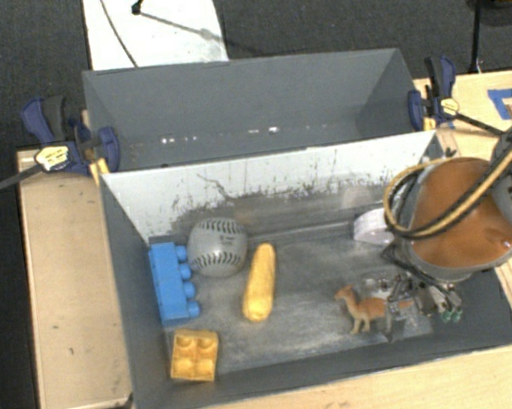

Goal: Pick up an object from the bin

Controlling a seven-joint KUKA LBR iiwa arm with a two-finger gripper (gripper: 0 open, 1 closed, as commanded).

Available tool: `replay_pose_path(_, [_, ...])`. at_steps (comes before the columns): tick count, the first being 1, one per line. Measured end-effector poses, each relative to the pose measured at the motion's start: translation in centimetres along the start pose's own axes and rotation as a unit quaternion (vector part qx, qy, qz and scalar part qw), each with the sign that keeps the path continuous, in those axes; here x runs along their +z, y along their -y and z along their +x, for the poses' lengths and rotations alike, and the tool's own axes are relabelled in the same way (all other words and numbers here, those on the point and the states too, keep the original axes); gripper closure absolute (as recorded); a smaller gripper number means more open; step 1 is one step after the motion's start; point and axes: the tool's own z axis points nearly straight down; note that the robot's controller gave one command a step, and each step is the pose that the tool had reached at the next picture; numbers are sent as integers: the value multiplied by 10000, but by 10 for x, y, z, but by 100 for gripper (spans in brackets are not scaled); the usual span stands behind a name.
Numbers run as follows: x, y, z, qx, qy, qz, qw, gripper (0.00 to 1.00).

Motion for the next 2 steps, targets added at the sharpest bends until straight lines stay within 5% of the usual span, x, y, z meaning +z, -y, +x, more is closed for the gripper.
replay_pose_path(2, [-6, 6, -1, 109, 21, -4, 9999, 100])
